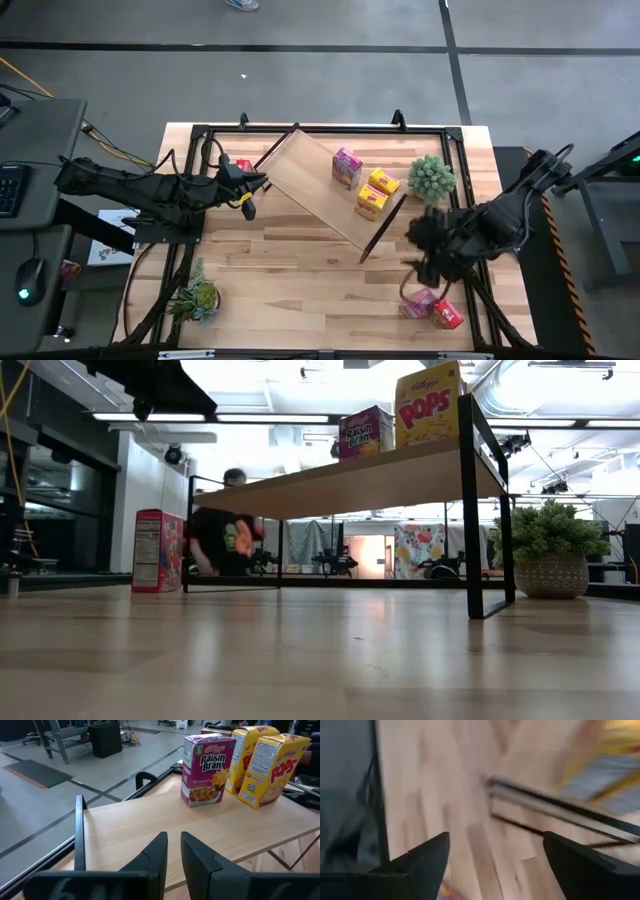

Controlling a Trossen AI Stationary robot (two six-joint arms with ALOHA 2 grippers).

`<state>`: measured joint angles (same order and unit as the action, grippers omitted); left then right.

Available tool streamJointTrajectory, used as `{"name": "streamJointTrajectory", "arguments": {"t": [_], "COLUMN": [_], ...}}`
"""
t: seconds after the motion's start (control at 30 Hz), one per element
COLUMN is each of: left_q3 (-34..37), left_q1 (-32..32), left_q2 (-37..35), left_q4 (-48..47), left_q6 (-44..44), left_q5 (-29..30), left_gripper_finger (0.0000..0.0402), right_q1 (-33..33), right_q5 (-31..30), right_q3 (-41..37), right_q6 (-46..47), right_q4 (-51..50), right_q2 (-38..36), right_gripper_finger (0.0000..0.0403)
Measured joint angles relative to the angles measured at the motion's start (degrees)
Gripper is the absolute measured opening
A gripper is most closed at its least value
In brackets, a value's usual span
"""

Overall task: Stack cereal on shelf
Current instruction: Put the violet cereal box on the shelf

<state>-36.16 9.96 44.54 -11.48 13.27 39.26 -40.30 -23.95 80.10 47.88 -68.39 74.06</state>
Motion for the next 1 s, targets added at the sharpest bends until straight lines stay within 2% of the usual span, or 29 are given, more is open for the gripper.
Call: {"name": "streamJointTrajectory", "arguments": {"t": [0.1,0.23,0.33,0.53,0.63,1.0], "left_q3": [0.0,0.0,0.0,0.0,0.0,0.0], "left_q1": [0.0,0.0,0.0,0.0,0.0,0.0], "left_q2": [0.0,0.0,0.0,0.0,0.0,0.0], "left_q4": [1.0,2.0,2.4,2.4,2.4,2.4], "left_q6": [0.0,0.0,0.0,0.0,0.0,0.0], "left_q5": [0.0,-1.1,-1.5,-1.5,-1.5,-1.5], "left_gripper_finger": [0.0047,0.0047,0.0047,0.0047,0.0047,0.0047], "right_q1": [-2.1,-3.5,-3.6,-5.7,-7.2,-10.5], "right_q5": [4.3,11.2,17.6,25.4,27.0,27.0], "right_q3": [-5.1,-9.6,-10.3,-10.4,-10.4,-10.4], "right_q6": [-6.4,-10.1,-10.4,-9.3,-9.7,-16.9], "right_q4": [5.0,12.6,16.7,16.7,15.7,13.6], "right_q2": [0.9,2.2,3.2,5.6,7.2,12.2], "right_gripper_finger": [0.0330,0.0332,0.0332,0.0332,0.0332,0.0332]}}
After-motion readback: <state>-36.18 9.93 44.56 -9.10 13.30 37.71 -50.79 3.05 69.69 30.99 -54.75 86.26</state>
